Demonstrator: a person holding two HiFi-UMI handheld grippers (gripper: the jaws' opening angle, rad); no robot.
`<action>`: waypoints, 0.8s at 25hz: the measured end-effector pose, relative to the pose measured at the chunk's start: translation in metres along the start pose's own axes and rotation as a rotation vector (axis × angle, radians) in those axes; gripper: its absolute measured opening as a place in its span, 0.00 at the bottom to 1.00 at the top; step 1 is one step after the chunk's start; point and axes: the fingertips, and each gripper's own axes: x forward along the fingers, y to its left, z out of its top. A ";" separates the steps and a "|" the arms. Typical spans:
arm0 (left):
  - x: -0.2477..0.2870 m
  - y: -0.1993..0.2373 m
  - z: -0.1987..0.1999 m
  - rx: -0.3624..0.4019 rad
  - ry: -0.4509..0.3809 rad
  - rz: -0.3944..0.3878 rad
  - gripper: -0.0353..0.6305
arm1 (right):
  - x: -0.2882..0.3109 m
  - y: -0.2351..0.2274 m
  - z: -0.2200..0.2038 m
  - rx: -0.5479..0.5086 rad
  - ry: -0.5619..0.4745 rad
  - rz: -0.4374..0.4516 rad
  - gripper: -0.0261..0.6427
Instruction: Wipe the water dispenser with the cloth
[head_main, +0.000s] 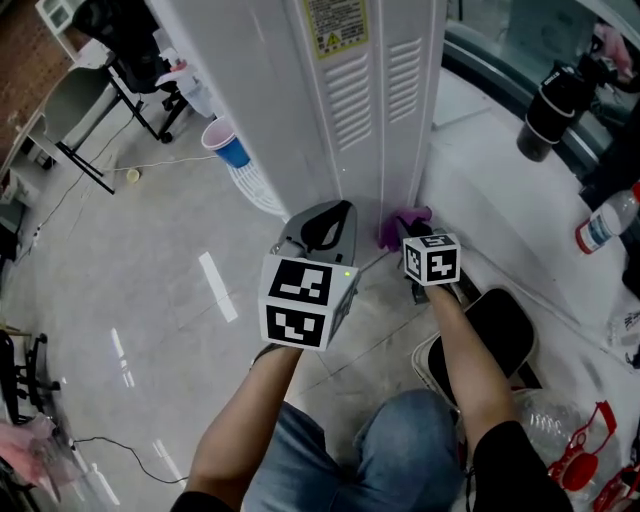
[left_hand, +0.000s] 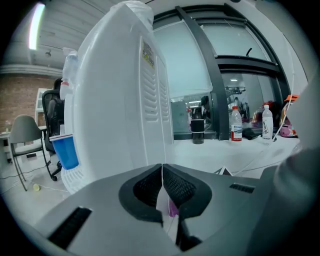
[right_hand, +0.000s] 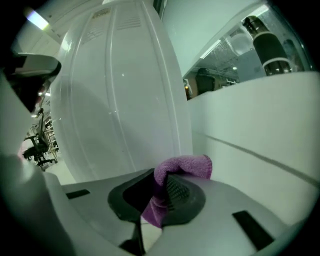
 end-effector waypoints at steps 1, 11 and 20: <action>0.000 0.000 -0.002 0.002 0.003 0.001 0.09 | 0.002 -0.001 -0.008 0.000 0.015 -0.002 0.10; -0.002 -0.003 0.017 0.000 -0.016 0.001 0.09 | -0.046 0.008 0.047 -0.049 -0.073 0.008 0.10; -0.013 0.008 0.080 0.008 -0.085 -0.001 0.09 | -0.133 0.045 0.182 -0.168 -0.264 0.041 0.10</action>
